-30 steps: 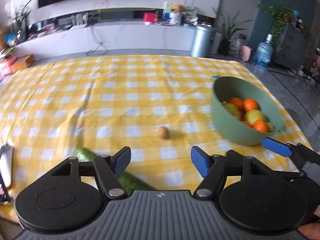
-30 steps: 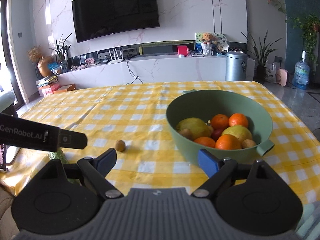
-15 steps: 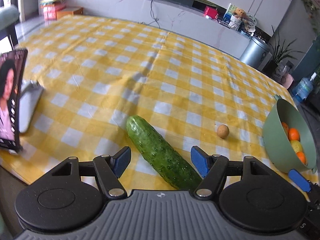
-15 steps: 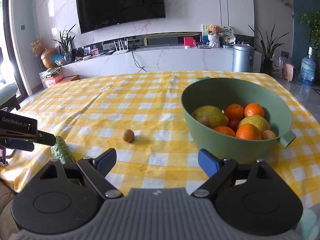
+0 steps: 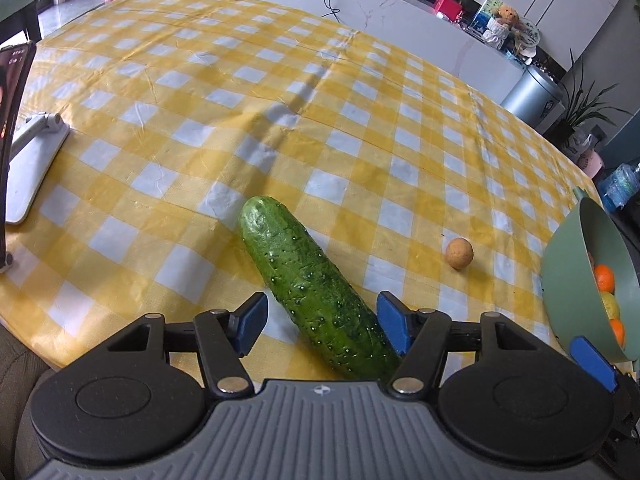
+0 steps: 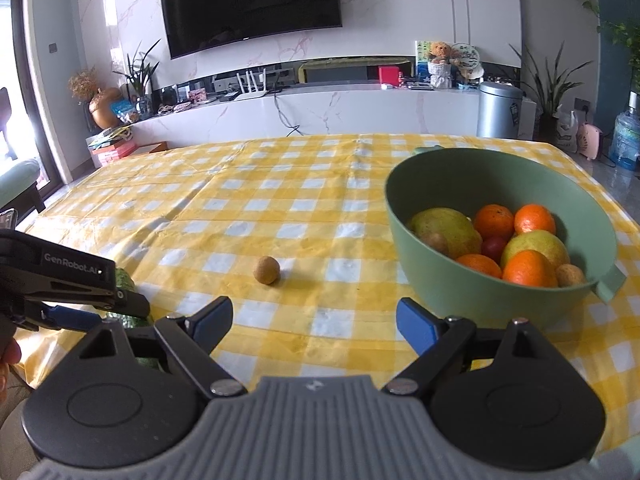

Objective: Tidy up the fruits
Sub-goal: 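Withdraw both tools from the colander toward the cucumber and last kiwi, then close the left tool on the cucumber while the right tool grasps the last kiwi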

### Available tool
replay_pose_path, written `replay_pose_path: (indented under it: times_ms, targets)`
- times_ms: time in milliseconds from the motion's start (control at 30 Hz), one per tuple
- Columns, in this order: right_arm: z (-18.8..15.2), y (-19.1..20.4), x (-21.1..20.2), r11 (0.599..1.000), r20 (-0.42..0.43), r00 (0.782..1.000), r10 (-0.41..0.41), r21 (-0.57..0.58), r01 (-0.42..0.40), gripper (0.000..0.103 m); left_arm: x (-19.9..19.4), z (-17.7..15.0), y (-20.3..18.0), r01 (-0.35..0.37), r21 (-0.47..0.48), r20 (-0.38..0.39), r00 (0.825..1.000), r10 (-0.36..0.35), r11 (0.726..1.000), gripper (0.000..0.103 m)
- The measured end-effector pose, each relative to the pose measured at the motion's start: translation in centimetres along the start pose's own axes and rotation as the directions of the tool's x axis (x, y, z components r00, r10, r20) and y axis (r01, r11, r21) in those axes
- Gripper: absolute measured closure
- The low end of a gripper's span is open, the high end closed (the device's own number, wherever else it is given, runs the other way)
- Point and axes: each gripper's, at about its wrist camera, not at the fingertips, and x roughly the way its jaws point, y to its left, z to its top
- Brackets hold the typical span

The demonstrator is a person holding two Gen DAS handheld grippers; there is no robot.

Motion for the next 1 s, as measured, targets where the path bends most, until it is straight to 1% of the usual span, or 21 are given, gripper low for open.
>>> replay_pose_path:
  times_ms: [67,167,233,300,333,367,400,433,467,533,567,600,633,667,733,767,867,1000]
  targets:
    - [0.3,0.5,0.5,0.999,-0.005,1.000,0.014,-0.036,-0.014,0.022,0.2,0.1,-0.5,-0.005,0.010,-0.003,1.000,0.005,1.000,0.035]
    - [0.5,1.2,1.2,0.996,-0.018,1.000,0.021,-0.092,-0.023,0.034,0.5,0.3,-1.3,-0.028,0.040,0.000,1.000,0.028,0.999,0.038]
    - [0.6,1.3,1.7,0.994,-0.035,0.999,0.032,-0.101,-0.035,0.045,0.4,0.3,-2.0,-0.047,0.073,0.013,0.999,0.046,0.996,0.039]
    - [0.6,1.2,2.2,0.995,-0.053,0.998,0.038,-0.095,-0.043,0.050,0.3,0.4,-2.7,-0.055,0.114,0.036,0.998,0.051,0.992,0.043]
    - [0.7,1.2,2.3,0.994,-0.060,0.997,0.039,-0.096,-0.045,0.052,0.0,0.5,-3.2,-0.053,0.146,0.058,0.997,0.045,0.988,0.049]
    - [0.8,1.2,2.5,0.994,-0.066,0.997,0.042,-0.098,-0.048,0.053,-0.1,0.6,-3.8,-0.049,0.180,0.068,0.997,0.037,0.983,0.057]
    - [0.9,1.1,2.6,0.994,-0.071,0.997,0.044,-0.101,-0.051,0.053,-0.1,0.6,-4.2,-0.042,0.209,0.072,0.997,0.028,0.977,0.057]
    - [1.0,1.1,2.7,0.993,-0.075,0.996,0.047,-0.106,-0.055,0.053,0.2,0.7,-4.7,-0.036,0.234,0.056,0.998,0.024,0.972,0.057]
    - [1.2,1.2,2.9,0.992,-0.079,0.996,0.051,-0.115,-0.060,0.053,0.3,0.8,-4.9,-0.037,0.241,0.059,0.998,0.024,0.970,0.057]
    - [1.6,1.3,3.3,0.988,-0.084,0.995,0.058,-0.135,-0.069,0.053,0.4,0.8,-5.0,-0.045,0.228,0.059,0.998,0.033,0.973,0.056]
    - [1.8,1.3,3.5,0.986,-0.085,0.994,0.062,-0.147,-0.074,0.053,0.4,0.8,-4.8,-0.041,0.212,0.060,0.998,0.029,0.976,0.050]
    - [2.0,1.3,3.8,0.984,-0.086,0.994,0.065,-0.158,-0.078,0.054,0.5,0.8,-4.6,-0.032,0.191,0.058,0.998,0.021,0.981,0.048]
    - [2.2,1.4,4.3,0.983,-0.091,0.994,0.066,-0.167,-0.081,0.056,0.5,0.9,-4.3,-0.026,0.163,0.049,0.999,0.019,0.986,0.040]
    - [2.4,1.4,4.8,0.981,-0.097,0.993,0.069,-0.174,-0.086,0.057,0.7,0.9,-4.1,-0.032,0.131,0.031,0.999,0.029,0.991,0.037]
    - [2.7,1.4,5.8,0.979,-0.110,0.990,0.088,-0.175,-0.106,0.065,1.0,0.9,-3.2,-0.019,0.067,0.017,1.000,0.018,0.998,0.033]
    - [2.8,1.5,6.4,0.977,-0.113,0.989,0.099,-0.179,-0.118,0.067,1.0,0.9,-2.8,-0.012,0.035,0.013,1.000,0.011,0.999,0.031]
    - [2.8,1.9,7.4,0.972,-0.104,0.988,0.110,-0.197,-0.129,0.069,1.1,1.0,-2.4,0.000,-0.003,0.004,1.000,0.000,1.000,0.031]
    - [2.7,2.1,8.4,0.971,-0.093,0.988,0.126,-0.192,-0.142,0.070,1.4,1.1,-2.3,0.009,-0.053,-0.005,1.000,-0.009,0.999,0.031]
